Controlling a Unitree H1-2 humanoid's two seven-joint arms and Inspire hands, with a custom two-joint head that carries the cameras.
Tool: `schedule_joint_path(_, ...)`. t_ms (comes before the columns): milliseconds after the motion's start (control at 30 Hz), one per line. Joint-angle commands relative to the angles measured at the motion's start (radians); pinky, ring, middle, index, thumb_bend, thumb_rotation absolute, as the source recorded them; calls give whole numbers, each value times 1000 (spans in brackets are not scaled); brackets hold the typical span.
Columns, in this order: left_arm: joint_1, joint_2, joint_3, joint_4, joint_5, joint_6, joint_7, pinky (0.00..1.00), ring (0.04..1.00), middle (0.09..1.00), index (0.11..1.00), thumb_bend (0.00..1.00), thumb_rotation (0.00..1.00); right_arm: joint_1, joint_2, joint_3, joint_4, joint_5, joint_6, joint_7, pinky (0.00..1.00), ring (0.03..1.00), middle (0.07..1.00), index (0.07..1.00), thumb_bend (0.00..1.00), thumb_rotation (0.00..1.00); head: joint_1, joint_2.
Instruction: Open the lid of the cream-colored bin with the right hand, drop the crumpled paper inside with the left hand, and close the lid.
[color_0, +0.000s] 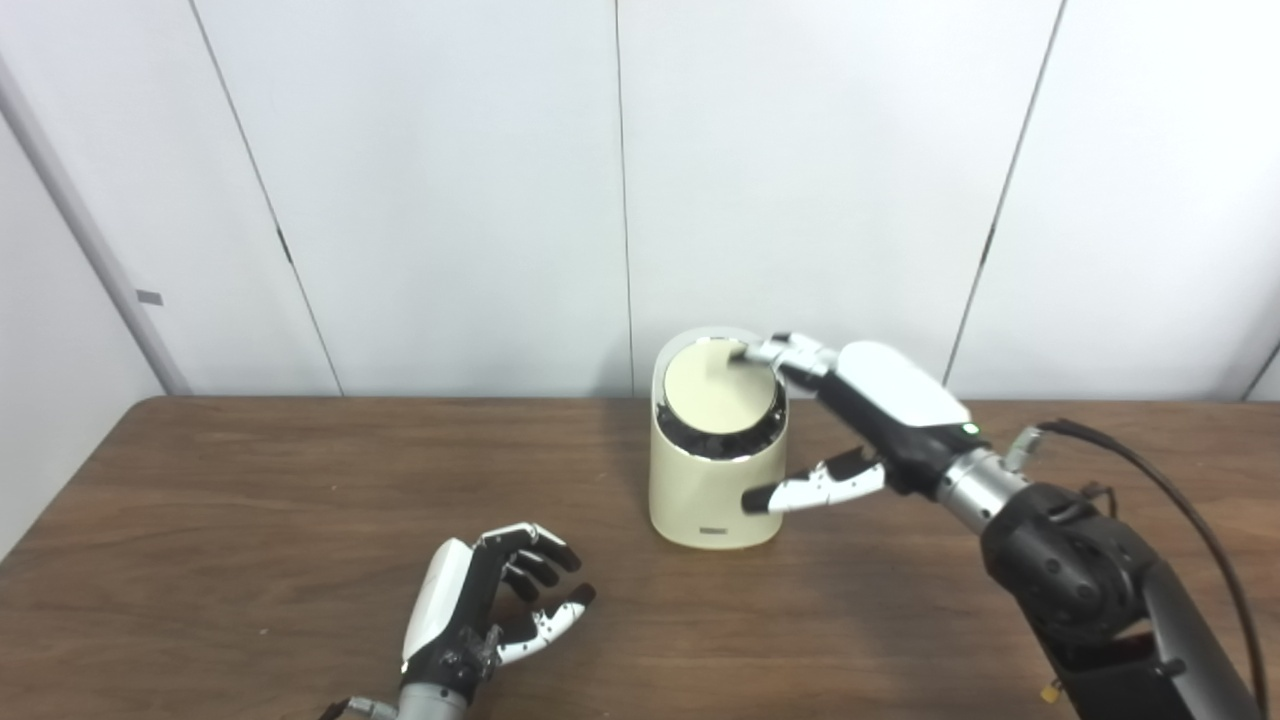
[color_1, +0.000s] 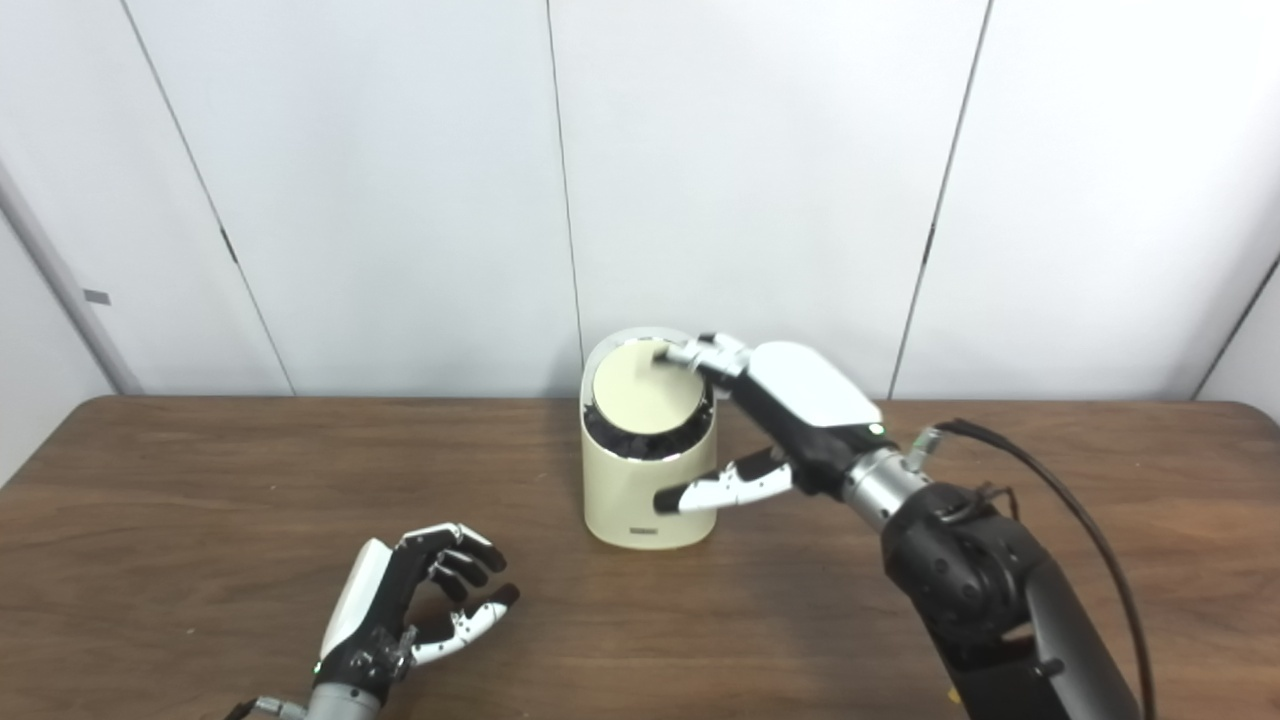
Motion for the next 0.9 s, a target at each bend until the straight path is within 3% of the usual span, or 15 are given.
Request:
schedule_joint_path(0,0,5,3,-13,5,10,-3,439,540,607,496,508,50,-6,11,-35,-13,45,-32,-61,808,940,941,941,730,483,1,-2)
schedule_joint_path(167,2,6,6,-12,-6,-1,-1,438,536,603,496,508,49,79,21,-86,-13,119,-25,-100,758,922,992,982,767,426,-1,5)
schedule_joint_path(367,-4,13,9,-8,-5,-19,4,435,528,592,495,508,48,188,15,-110,-4,143,-37,-135,737,880,952,971,834,422,-12,8)
schedule_joint_path(467,-7,15,14,-3,-15,-36,7,430,529,595,495,508,47,239,28,-131,12,194,-40,-147,706,881,953,969,863,343,-21,7)
schedule_joint_path(567,-10,18,19,4,-23,-51,10,431,532,597,495,508,46,271,38,-138,39,226,-72,-169,716,885,955,968,851,321,-28,6)
schedule_joint_path(667,-12,17,23,8,-27,-65,18,431,538,609,496,507,46,296,49,-137,46,255,-65,-176,827,922,977,978,822,280,-32,4)
schedule_joint_path(867,-20,14,41,21,-98,-106,3,452,589,671,497,507,51,324,56,-126,47,242,-51,-185,749,904,973,980,825,304,-37,-1)
